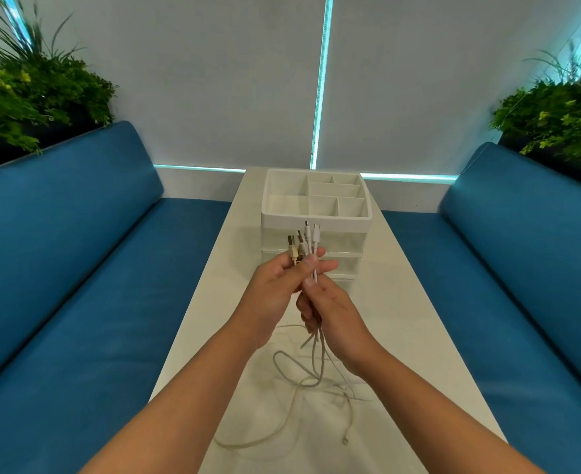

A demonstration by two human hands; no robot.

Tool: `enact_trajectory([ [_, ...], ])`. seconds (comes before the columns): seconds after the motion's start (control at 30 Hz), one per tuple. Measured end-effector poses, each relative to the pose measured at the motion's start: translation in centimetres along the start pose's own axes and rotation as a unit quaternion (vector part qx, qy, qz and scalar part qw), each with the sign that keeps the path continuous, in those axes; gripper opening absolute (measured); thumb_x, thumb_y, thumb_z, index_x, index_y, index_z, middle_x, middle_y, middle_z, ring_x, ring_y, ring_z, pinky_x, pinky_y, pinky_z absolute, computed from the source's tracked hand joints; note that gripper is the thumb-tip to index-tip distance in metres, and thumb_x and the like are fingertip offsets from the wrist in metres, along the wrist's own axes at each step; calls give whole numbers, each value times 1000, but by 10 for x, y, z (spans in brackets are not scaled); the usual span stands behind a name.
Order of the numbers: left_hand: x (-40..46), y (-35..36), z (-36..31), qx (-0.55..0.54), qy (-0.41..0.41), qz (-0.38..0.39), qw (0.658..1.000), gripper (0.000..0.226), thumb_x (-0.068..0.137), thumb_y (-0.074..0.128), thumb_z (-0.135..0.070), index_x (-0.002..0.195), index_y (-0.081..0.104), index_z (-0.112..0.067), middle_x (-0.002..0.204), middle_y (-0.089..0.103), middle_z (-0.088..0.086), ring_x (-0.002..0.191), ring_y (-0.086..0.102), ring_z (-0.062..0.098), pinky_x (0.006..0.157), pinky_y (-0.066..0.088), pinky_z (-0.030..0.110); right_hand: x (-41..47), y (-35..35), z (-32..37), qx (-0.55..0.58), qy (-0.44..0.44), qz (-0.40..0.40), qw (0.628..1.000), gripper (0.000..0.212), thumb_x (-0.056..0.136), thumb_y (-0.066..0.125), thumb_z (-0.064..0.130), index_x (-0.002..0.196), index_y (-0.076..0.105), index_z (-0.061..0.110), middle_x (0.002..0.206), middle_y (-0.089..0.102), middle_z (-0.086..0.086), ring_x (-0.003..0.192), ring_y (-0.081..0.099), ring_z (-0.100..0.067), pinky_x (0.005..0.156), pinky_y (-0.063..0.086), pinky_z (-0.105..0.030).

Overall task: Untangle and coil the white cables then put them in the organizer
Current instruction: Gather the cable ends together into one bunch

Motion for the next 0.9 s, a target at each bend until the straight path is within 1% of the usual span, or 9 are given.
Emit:
enact_trajectory([
  [0.13,0,2,3,-22,-6,-17,1000,25,95,58,-29,117,68,-22,110,75,1,79,70,22,55,52,31,-1,4,-4,28,0,-12,1000,31,104,33,31,81,50,19,59,39,5,51,35,-6,51,32,-22],
  [0.23,-3,4,5,-27,-10,-24,999,33,91,57,-38,120,66,-23,110,75,1,77,71,18,56,53,28,-3,4,-5,27,-1,-18,999,38,105,30,32,78,49,12,58,43,0,50,38,-8,50,36,-22],
  [0.33,-5,7,7,-21,-5,-32,999,37,93,52,-41,120,64,-19,109,75,1,45,56,22,40,49,26,-6,3,-7,1,-17,-27,1000,43,106,28,29,81,54,7,57,52,-2,50,46,-10,52,41,-19],
  [0.4,-5,7,8,-21,-13,-35,999,31,99,49,-35,121,62,-17,110,75,2,45,58,20,37,44,25,-7,3,-10,-11,-31,-37,999,40,106,28,27,93,57,4,60,56,-1,53,50,-12,54,44,-21],
  [0.47,-4,5,9,-10,-16,-19,1000,27,101,48,-30,121,61,-18,110,75,0,69,69,27,48,49,32,-8,3,-14,-17,-41,-57,997,31,106,31,27,109,56,10,67,58,-3,55,53,-15,55,47,-26],
  [0.57,-3,-1,11,-24,-18,-9,999,22,99,53,-22,118,62,-16,108,76,1,97,73,22,65,59,36,-10,0,-19,-7,-35,-75,997,21,104,37,26,109,53,14,67,61,4,54,55,-16,56,47,-30],
  [0.67,-3,-4,15,-45,-22,-31,998,22,95,58,-21,116,64,-14,109,75,6,100,72,24,76,60,38,-10,-2,-17,16,-22,-54,998,19,104,40,22,106,54,9,68,65,4,53,55,-14,55,46,-25],
  [0.8,-4,-1,15,-43,-26,-46,998,24,96,57,-25,112,67,-9,110,75,7,64,68,15,56,54,31,-7,-6,-12,15,3,-23,1000,22,102,44,20,107,60,6,83,70,-14,55,57,-14,54,47,-19],
  [0.9,-2,-2,14,-32,-38,-48,998,35,90,58,-38,111,69,-14,110,75,5,95,72,22,85,55,35,-5,-11,-12,54,26,-18,998,26,101,46,19,107,65,3,88,69,-20,57,60,-16,58,52,-24],
])
Point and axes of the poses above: each hand's wrist, its own x-axis towards the middle knuckle, its own y-axis out of the palm, z = x × y, the point moved 2 cm from there along x, towards the middle knuckle
